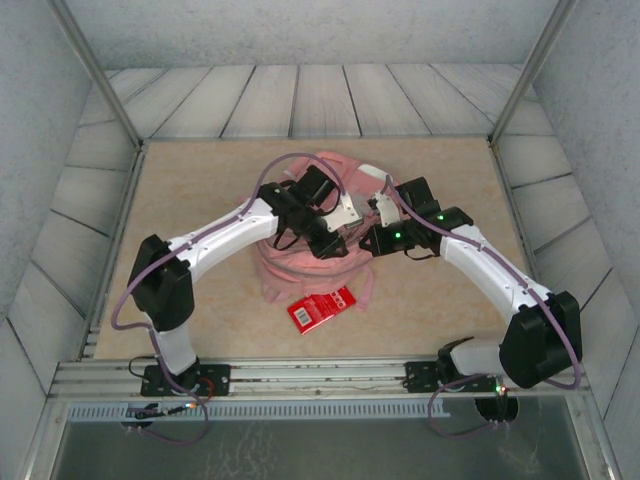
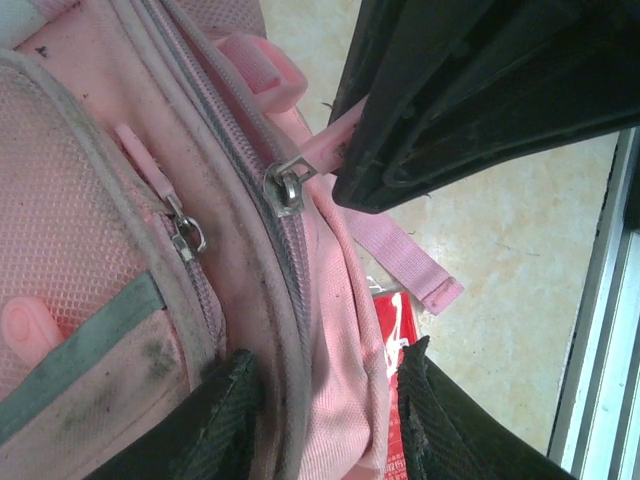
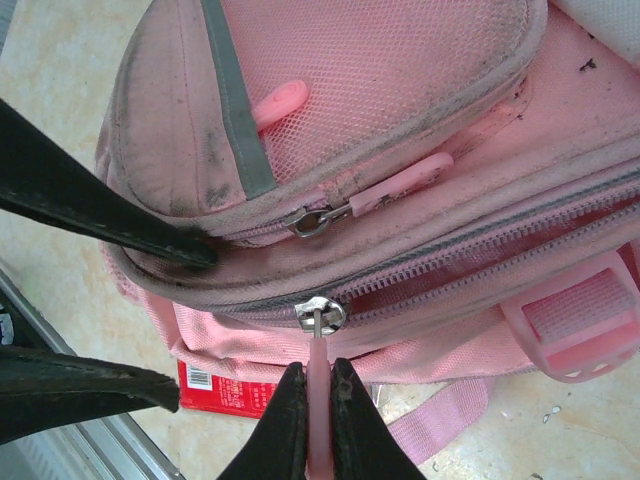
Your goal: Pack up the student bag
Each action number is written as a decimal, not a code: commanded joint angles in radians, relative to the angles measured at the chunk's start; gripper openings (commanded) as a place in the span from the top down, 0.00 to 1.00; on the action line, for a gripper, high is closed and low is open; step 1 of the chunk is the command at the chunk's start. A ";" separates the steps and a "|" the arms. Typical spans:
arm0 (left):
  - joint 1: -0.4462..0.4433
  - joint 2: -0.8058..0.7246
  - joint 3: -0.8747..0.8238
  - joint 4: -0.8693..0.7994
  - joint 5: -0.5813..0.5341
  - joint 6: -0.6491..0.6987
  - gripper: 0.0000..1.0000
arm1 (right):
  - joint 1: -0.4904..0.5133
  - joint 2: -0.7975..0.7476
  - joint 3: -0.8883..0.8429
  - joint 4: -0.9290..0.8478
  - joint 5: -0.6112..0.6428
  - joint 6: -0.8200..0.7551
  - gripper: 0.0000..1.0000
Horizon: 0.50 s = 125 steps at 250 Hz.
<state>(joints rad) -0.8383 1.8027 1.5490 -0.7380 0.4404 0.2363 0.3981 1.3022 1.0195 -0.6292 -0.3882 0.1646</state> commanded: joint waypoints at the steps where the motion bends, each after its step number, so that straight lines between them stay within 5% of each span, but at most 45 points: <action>1: -0.003 0.021 -0.012 0.012 -0.025 -0.002 0.61 | 0.003 -0.047 0.007 0.024 -0.035 0.001 1.00; 57: -0.003 0.064 -0.002 0.013 -0.127 -0.060 0.69 | 0.004 -0.072 0.004 0.030 -0.044 0.000 1.00; 125: -0.002 0.017 -0.052 0.027 -0.180 -0.111 0.92 | 0.002 -0.074 0.004 0.011 0.026 -0.026 1.00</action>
<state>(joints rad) -0.8505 1.8332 1.5471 -0.7063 0.3573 0.1551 0.3981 1.2755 0.9985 -0.6247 -0.3645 0.1604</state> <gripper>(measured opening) 0.109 0.079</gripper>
